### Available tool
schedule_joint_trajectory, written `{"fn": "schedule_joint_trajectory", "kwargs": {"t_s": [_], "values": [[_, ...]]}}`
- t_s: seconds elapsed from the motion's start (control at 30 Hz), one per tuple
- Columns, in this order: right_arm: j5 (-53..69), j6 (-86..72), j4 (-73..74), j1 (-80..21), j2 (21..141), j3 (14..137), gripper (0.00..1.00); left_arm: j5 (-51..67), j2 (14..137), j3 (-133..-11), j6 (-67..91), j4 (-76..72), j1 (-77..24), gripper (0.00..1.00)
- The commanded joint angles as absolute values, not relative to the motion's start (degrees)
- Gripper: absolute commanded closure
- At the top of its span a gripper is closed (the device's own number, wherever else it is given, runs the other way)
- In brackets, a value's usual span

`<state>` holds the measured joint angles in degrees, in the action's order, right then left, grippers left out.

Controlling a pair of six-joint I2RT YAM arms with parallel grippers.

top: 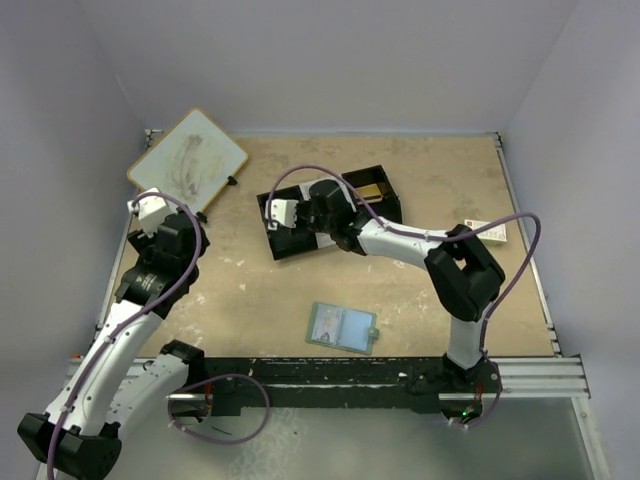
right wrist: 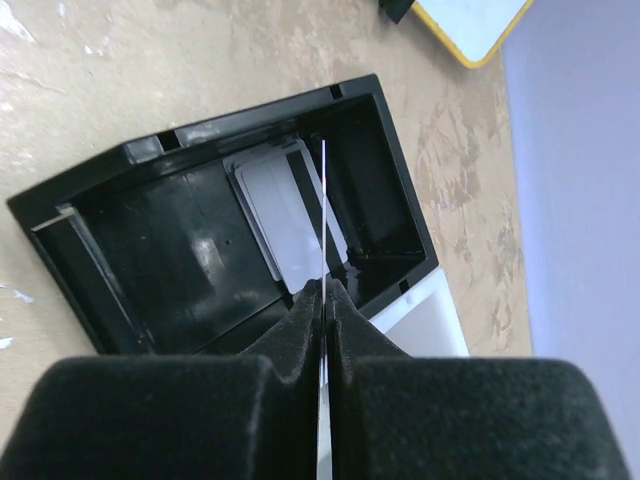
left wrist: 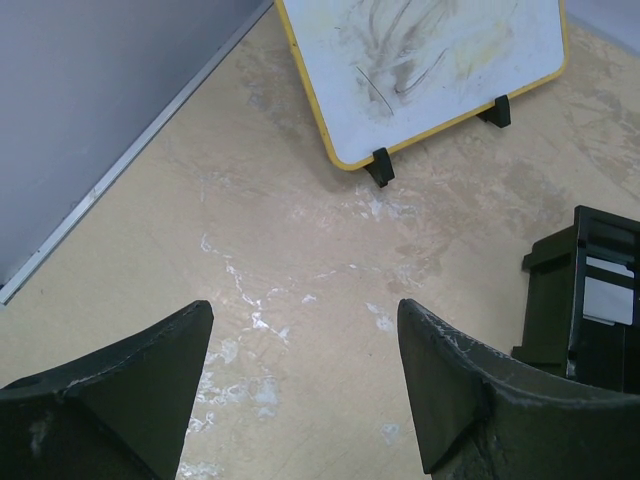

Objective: Take the credit cards out of the card holder

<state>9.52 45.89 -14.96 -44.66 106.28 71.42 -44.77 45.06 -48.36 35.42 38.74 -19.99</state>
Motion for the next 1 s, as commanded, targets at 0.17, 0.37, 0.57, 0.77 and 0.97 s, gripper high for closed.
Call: {"fn": "schedule_joint_trajectory", "kwargs": {"t_s": [0.17,0.37,0.57,0.77,0.97], "values": [[6.2,52.5,-11.9,-44.3,112.7,80.4,1.00,-46.2,44.1,-48.4,36.0,38.0,-19.7,0.27],[3.1,54.6,-10.5,-44.3,117.5,84.6,1.00,-46.7,43.3,-48.4,36.2,38.2,-19.8,0.27],[-0.9,58.2,-10.5,-44.7,122.0,88.5,1.00,-47.0,41.9,-48.2,36.3,38.2,-19.7,0.27],[-2.3,60.3,-10.3,-45.9,125.9,92.1,0.99,-46.8,41.9,-48.3,36.3,38.3,-19.8,0.27],[-1.5,61.0,-9.9,-46.3,126.9,92.3,0.97,-46.5,41.9,-48.3,36.2,38.4,-19.8,0.27]]}}
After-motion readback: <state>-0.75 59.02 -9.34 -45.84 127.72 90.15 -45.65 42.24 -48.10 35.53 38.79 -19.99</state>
